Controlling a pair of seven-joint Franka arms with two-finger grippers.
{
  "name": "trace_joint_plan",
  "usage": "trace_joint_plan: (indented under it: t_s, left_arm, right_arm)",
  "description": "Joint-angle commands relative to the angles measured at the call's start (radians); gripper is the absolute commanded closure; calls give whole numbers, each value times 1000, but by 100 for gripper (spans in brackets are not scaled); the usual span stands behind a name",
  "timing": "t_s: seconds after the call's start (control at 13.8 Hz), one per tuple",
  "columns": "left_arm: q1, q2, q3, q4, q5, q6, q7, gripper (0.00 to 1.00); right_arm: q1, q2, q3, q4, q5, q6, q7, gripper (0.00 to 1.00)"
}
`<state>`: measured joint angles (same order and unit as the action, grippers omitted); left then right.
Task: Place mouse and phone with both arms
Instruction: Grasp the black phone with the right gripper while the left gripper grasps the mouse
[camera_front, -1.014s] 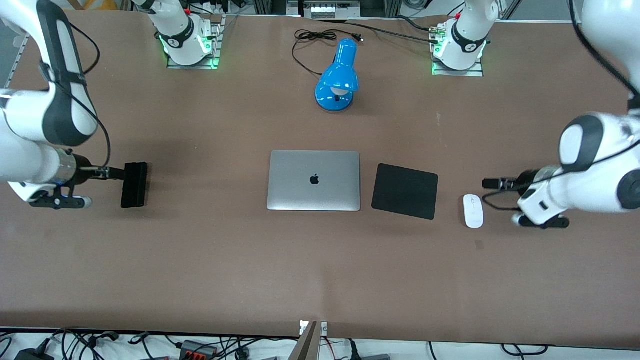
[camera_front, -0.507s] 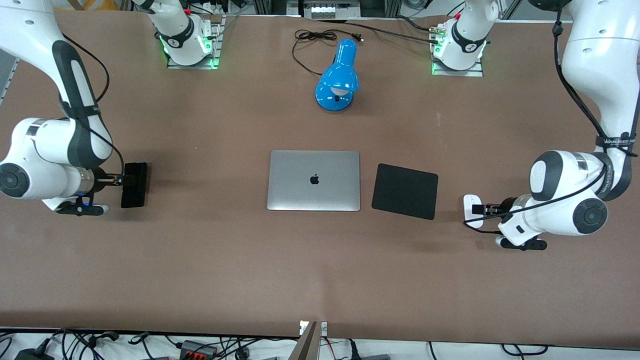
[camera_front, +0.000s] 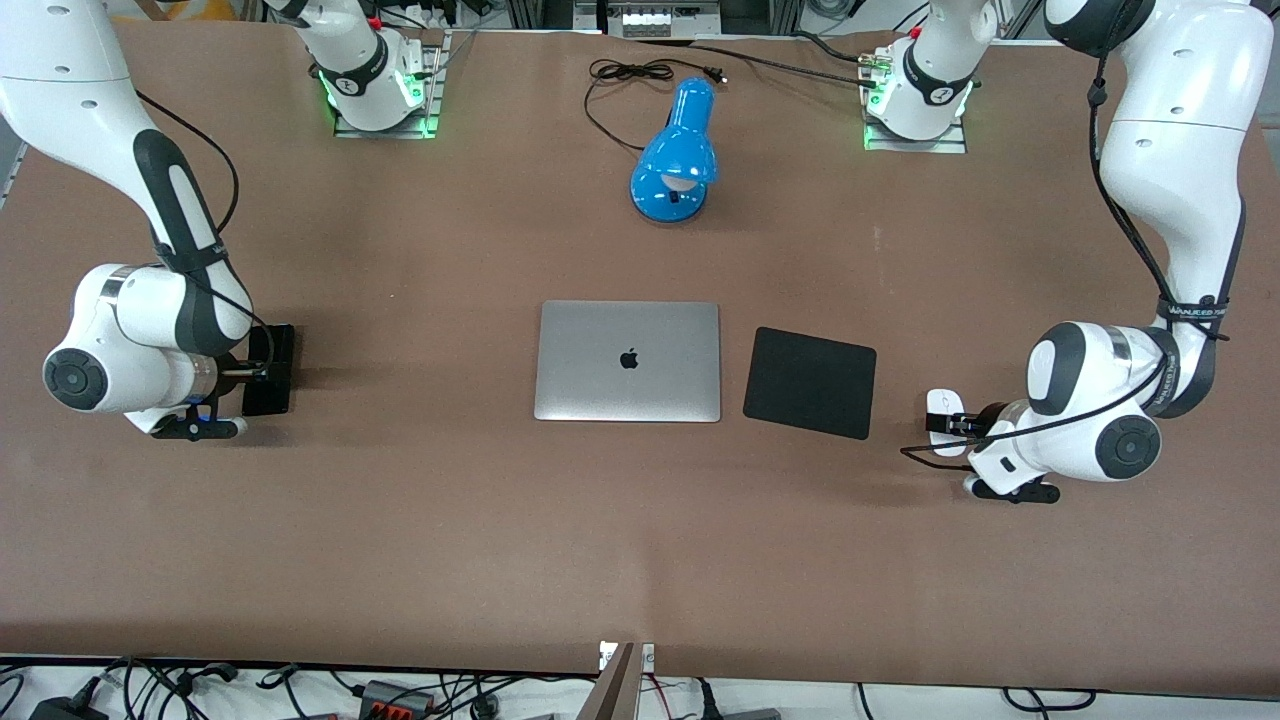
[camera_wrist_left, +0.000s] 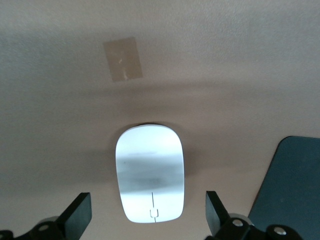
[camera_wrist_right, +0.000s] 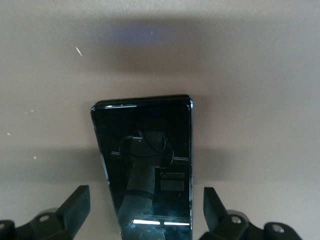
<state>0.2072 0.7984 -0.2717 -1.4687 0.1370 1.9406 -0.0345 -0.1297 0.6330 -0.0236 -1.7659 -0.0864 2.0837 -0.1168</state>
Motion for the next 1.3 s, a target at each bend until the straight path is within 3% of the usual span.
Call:
trace_joint_plan:
  t_s: [0.0, 0.65, 0.8, 0.87, 1.09, 1.23]
  left_arm:
    - [-2, 24, -4, 24, 24, 7, 11, 0]
    - [-2, 45, -4, 19, 32, 32, 11, 0]
    - [-2, 45, -4, 18, 30, 32, 11, 6]
    - [-2, 44, -4, 15, 32, 32, 11, 10]
    - [0, 45, -4, 13, 32, 32, 11, 13]
    - [0, 48, -4, 13, 32, 32, 13, 20]
  right_arm:
    - [-10, 1, 10, -36, -16, 53, -20, 0]
    - [-30, -7, 8, -87, -16, 104, -73, 0]
    - [-30, -6, 8, -86, -15, 101, -73, 0]
    - [-28, -6, 8, -86, -15, 99, -73, 6]
    - [-27, -4, 8, -86, -15, 93, -60, 43]
    - [-28, -7, 10, -83, -15, 70, -57, 56]
